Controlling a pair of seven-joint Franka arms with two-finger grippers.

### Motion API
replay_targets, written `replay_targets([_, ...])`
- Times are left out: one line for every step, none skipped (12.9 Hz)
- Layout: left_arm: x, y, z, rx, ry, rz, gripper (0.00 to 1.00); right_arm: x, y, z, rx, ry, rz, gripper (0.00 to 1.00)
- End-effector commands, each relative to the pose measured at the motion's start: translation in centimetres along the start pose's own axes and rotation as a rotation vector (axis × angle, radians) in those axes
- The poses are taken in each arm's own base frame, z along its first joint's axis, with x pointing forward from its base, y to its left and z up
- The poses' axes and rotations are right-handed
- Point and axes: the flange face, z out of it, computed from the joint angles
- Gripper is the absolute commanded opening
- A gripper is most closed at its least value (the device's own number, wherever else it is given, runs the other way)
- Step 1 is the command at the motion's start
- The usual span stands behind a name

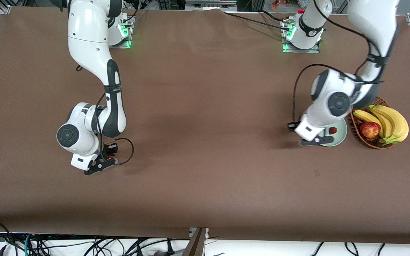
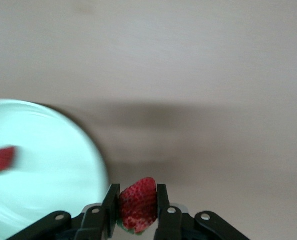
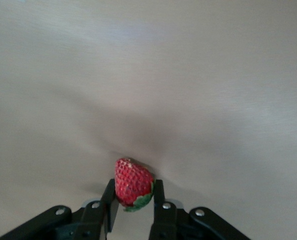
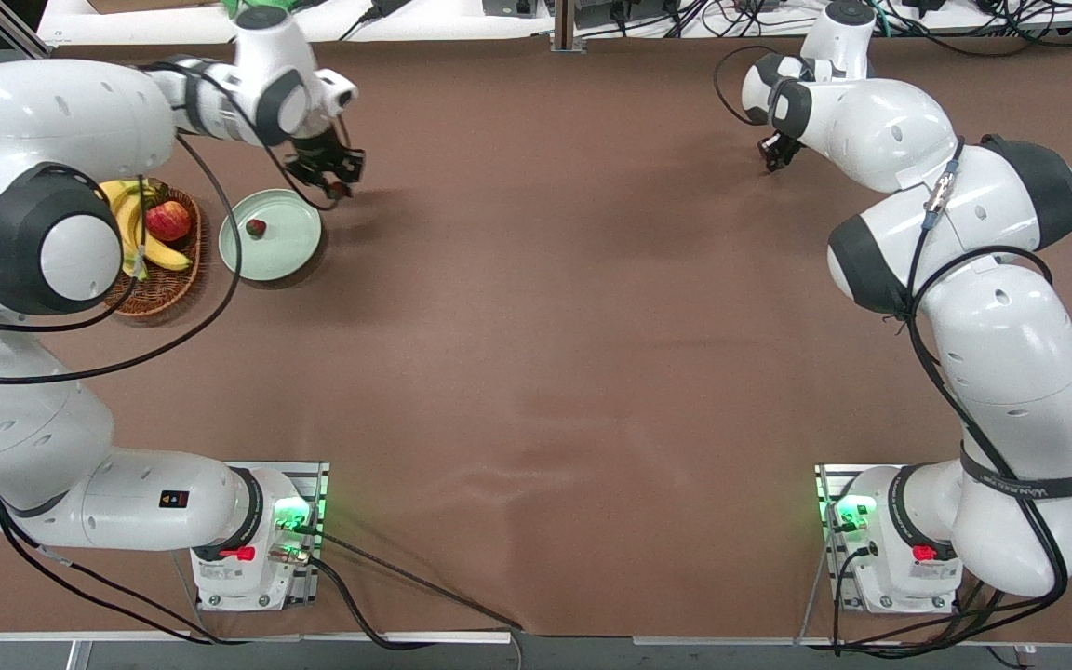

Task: Collect all strawberries into plate
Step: 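Place the strawberry on the plate while the right gripper carries the last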

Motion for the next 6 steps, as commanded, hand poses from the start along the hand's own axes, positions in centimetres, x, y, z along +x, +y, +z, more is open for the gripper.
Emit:
replay_targets([0.2, -8.6, -1.0, -0.03, -0.024, 0.102, 0.11, 1.4, -5.5, -4.1, 0.094, -0.041, 0.112, 0.13])
replay_targets([0.4, -10.3, -0.4, -0.04, -0.026, 0.125, 0.11, 1.9, -8.0, -5.3, 0.111, -0.063, 0.168, 0.13])
replay_targets([0.4, -11.6, 0.6, -0.04, -0.038, 0.137, 0.11, 2.5, -11.4, -6.6, 0.121, -0.082, 0.228, 0.13])
replay_targets([0.3, -12.0, 1.6, -0.041, -0.047, 0.14, 0.12, 3.1, -15.1, -7.5, 0.119, -0.084, 0.286, 0.13])
replay_targets([0.2, -12.1, 3.1, -0.039, -0.044, 0.141, 0.13, 3.3, -18.9, -7.9, 0.123, -0.083, 0.346, 0.13])
replay_targets([-0.2, -12.2, 4.7, -0.034, -0.032, 0.141, 0.13, 3.3, -23.3, -8.0, 0.147, -0.077, 0.414, 0.13])
